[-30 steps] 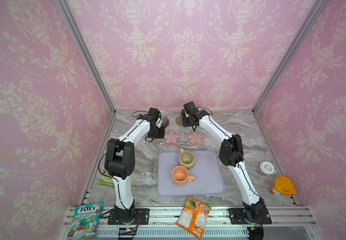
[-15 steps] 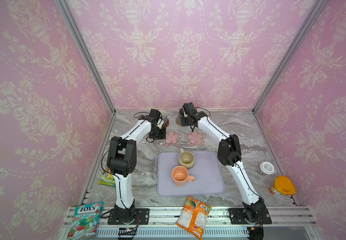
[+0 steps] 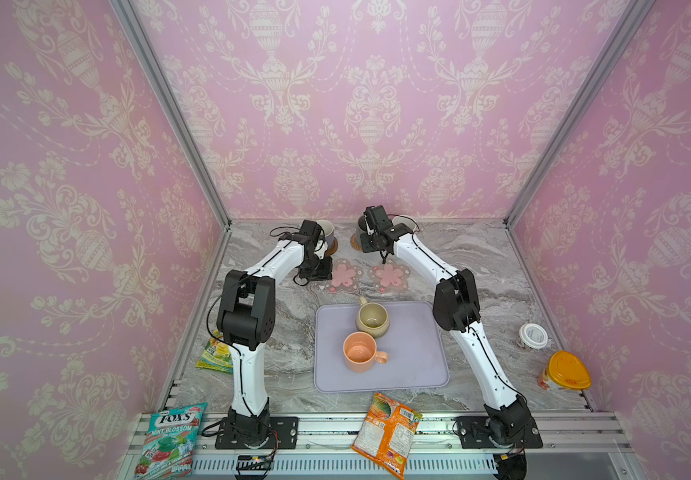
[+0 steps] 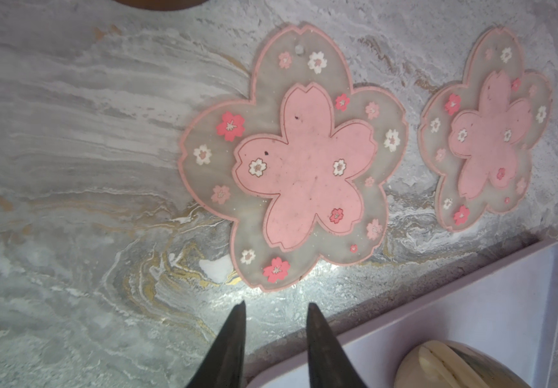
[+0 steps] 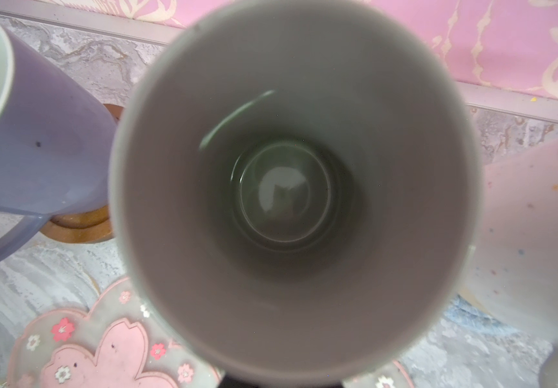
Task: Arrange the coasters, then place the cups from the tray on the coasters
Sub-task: 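Lower the gray mug onto the woven coaster and open the right gripper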
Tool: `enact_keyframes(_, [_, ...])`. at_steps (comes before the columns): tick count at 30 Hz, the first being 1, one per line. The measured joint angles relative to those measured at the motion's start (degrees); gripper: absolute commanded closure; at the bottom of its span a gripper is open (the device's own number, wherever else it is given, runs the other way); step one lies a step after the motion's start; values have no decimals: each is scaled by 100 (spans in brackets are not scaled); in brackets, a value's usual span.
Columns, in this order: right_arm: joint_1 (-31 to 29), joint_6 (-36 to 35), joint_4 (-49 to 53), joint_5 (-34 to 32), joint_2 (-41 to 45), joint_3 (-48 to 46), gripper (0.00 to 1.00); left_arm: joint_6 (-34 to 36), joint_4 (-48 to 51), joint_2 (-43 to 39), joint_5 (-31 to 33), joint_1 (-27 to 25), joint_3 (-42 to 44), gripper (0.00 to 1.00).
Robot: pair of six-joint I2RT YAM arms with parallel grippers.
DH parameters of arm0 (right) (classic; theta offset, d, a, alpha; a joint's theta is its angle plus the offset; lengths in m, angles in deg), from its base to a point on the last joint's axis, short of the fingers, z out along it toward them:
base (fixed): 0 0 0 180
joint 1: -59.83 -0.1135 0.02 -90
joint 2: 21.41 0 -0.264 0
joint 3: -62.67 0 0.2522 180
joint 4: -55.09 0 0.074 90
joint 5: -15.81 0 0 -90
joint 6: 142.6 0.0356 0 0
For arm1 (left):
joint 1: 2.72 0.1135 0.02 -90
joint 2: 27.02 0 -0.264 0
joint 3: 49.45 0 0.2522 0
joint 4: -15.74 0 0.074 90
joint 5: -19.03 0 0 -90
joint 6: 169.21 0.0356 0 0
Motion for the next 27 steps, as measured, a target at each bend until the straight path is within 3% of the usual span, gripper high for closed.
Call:
enact_keyframes(6, [0,-2,50,17,0,13,99,-17,7,48,-39,2,-87,67])
enact_keyframes(16, [0,0,122,61,0,42,80,-20,44,48,-37,2,-120,66])
enact_keyframes(27, [0,0,48,63,2,136,79,-22,44,48,-39,2,-120,66])
